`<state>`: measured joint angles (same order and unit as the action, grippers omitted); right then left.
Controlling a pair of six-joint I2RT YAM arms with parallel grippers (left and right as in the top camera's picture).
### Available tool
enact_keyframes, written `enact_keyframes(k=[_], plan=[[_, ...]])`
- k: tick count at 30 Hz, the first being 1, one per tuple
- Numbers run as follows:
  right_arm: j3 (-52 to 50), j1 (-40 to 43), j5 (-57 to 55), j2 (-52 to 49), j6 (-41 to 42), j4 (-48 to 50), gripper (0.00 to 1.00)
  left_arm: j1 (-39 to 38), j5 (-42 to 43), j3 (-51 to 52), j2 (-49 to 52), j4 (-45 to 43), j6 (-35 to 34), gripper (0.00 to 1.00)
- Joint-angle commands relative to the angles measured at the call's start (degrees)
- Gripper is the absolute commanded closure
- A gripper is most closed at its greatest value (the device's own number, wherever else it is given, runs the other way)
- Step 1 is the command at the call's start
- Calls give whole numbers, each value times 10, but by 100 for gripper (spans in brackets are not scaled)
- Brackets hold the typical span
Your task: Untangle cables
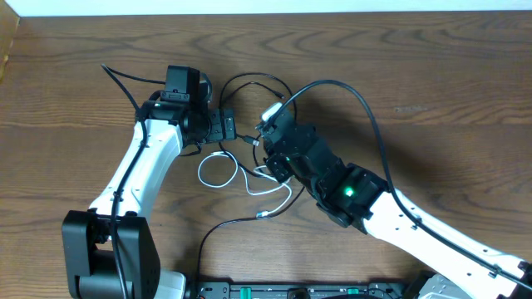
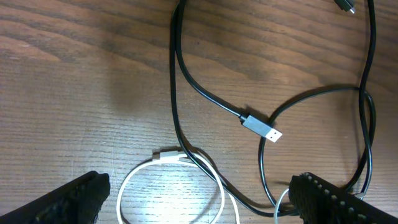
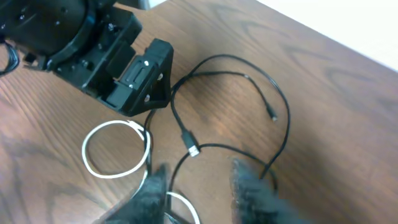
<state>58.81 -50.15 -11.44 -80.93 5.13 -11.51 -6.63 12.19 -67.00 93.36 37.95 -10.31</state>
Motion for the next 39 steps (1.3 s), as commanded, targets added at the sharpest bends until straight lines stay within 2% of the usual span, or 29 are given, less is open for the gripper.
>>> enact_keyframes(k=[1,3,6,9,12,18,21,29,34,39], plan=[[0,2,-7,-9,-9,-1,46,2,7,-4,2,2,0,2],[0,2,-3,-9,-9,-1,37,2,7,-4,2,2,0,2],[0,2,20,-12,-8,-1,32,2,7,-4,2,2,0,2],[0,2,64,-25,23,-1,14,2,7,-4,2,2,0,2],[0,2,101,-51,46,-2,9,2,7,-4,2,2,0,2],[0,-1,257,-112,82,9,9,2,7,-4,2,2,0,2],[0,-8,284,-138,82,19,9,2,7,-4,2,2,0,2],[0,-29,285,-200,80,54,12,2,7,-4,2,2,0,2],[0,-29,270,-205,79,59,12,2,7,-4,2,2,0,2],[0,-29,202,-205,79,41,20,2,7,-4,2,2,0,2]])
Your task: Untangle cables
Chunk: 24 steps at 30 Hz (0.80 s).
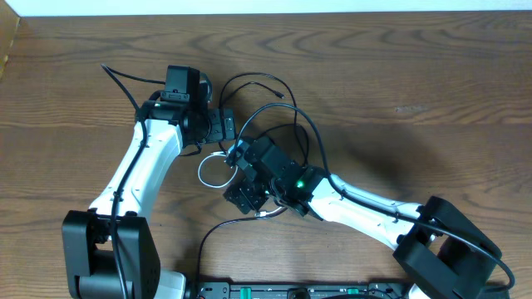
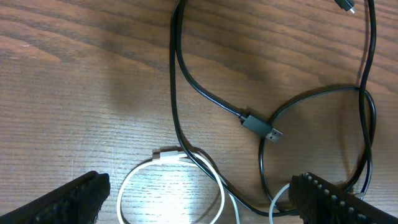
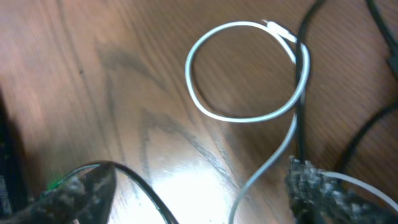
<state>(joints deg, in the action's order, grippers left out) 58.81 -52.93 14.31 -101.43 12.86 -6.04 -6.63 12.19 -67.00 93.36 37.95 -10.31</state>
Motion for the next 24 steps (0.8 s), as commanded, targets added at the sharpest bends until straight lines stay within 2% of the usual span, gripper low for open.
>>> enact_keyframes(k=[1,16,24], plan=[[0,-1,-78,0,2,-24,20,2,7,-4,2,2,0,2],[0,1,-313,0,1,-123,19,2,7,-4,2,2,0,2],[0,4,-334,0,-3,-130,16,2,7,-4,2,2,0,2]])
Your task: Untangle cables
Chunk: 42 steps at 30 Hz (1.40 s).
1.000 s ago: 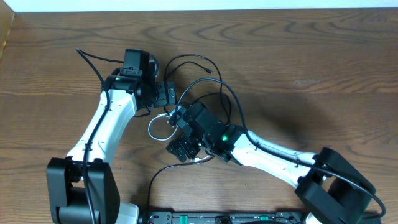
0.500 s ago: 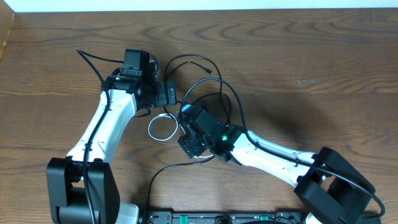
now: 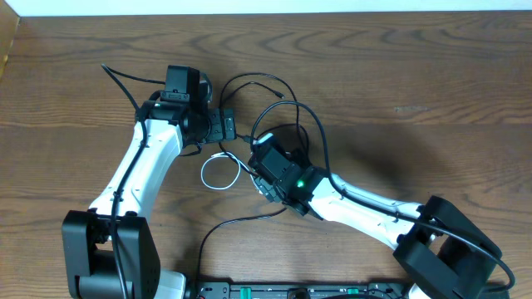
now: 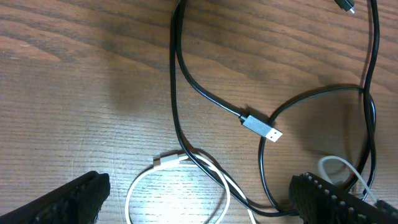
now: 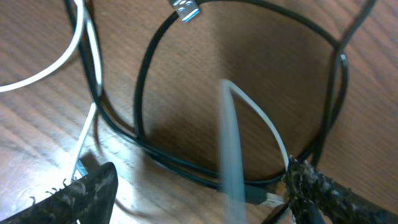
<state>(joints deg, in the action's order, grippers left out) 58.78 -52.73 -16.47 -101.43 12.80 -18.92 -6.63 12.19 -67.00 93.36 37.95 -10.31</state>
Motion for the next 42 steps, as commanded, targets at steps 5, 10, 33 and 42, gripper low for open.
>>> enact_keyframes(k=[5,10,33,42], plan=[[0,3,-27,0,-2,12,9,2,7,-4,2,2,0,2],[0,4,-24,0,-2,81,3,2,7,-4,2,2,0,2],[0,-9,200,0,-2,165,1,2,7,-4,2,2,0,2],[0,-9,199,-43,-2,140,20,2,7,-4,2,2,0,2]])
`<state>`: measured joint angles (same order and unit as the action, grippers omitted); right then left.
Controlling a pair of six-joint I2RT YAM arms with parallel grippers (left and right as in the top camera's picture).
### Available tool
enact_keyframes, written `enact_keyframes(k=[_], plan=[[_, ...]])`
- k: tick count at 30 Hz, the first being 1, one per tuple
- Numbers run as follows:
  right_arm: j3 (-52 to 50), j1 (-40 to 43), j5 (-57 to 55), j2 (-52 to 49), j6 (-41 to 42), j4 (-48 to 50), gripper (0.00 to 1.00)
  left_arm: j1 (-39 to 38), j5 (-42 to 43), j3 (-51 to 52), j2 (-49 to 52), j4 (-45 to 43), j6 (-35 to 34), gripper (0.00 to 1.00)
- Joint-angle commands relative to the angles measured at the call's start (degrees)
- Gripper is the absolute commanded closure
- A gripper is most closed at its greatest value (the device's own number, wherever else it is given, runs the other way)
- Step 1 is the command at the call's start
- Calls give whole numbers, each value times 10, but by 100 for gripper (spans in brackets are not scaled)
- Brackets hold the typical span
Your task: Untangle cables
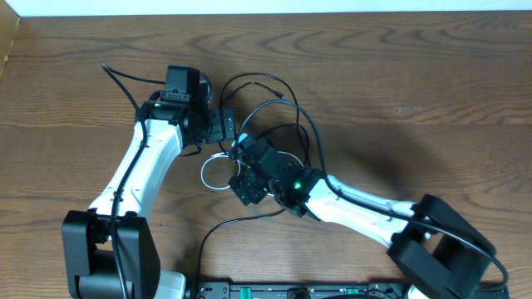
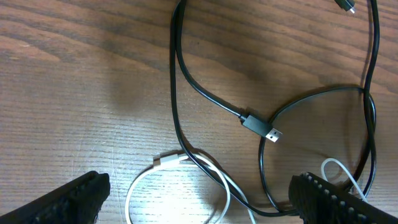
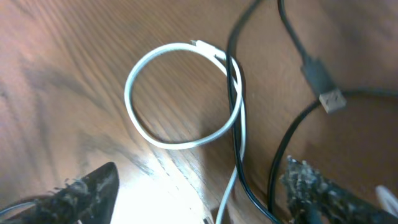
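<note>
A white cable [image 1: 204, 174] lies in a loop on the wood table, tangled with a black cable [image 1: 249, 76] that has a USB plug [image 2: 261, 126]. My left gripper [image 1: 226, 126] hovers open over both; its wrist view shows the white connector [image 2: 166, 160] and the black strand crossing the loop between wide fingers [image 2: 74, 199]. My right gripper [image 1: 243, 176] is open just above the white loop [image 3: 205, 47], where a black strand [image 3: 235, 93] overlaps it. The plug [image 3: 323, 81] lies to the right. Neither gripper holds anything.
The brown wood table [image 1: 432, 91] extends wide to the right and far side. A thick black cable of the right arm arches over the tangle [image 1: 309, 133]. The arm bases and a black rail sit at the near edge [image 1: 299, 291].
My right gripper has moved left, from above the black loops to above the white loop. The white strand seen blurred between its fingers is gone from there. The left arm has not moved.
First my right gripper hung beside the left one over the black cable. Then it was low over the white loop, open. Then it stood over the black loops with a white strand raised between its fingers. Now it is back over the white loop, whose right part lies shifted.
</note>
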<state>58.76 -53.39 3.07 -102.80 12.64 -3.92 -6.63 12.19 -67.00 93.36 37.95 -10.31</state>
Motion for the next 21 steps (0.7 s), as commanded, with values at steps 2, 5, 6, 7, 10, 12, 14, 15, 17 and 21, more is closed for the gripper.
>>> enact_keyframes(k=[2,5,6,7,10,12,14,15,17,21], plan=[[0,-3,3,-41,0,-17,23,2,7,-4,2,2,0,2],[0,-3,3,-54,0,-22,36,2,7,-4,2,2,0,2],[0,-3,3,-58,0,-21,38,2,7,-4,2,2,0,2],[0,-3,3,-59,0,-21,40,2,7,-4,2,2,0,2],[0,-3,3,-59,0,-21,49,2,7,-4,2,2,0,2],[0,-3,3,-59,-1,-21,54,2,7,-4,2,2,0,2],[0,-3,3,-59,0,-23,57,2,7,-4,2,2,0,2],[0,-3,3,-59,0,-25,57,2,7,-4,2,2,0,2],[0,-3,3,-59,0,-31,56,2,7,-4,2,2,0,2],[0,-3,3,-59,-1,-45,49,2,7,-4,2,2,0,2]])
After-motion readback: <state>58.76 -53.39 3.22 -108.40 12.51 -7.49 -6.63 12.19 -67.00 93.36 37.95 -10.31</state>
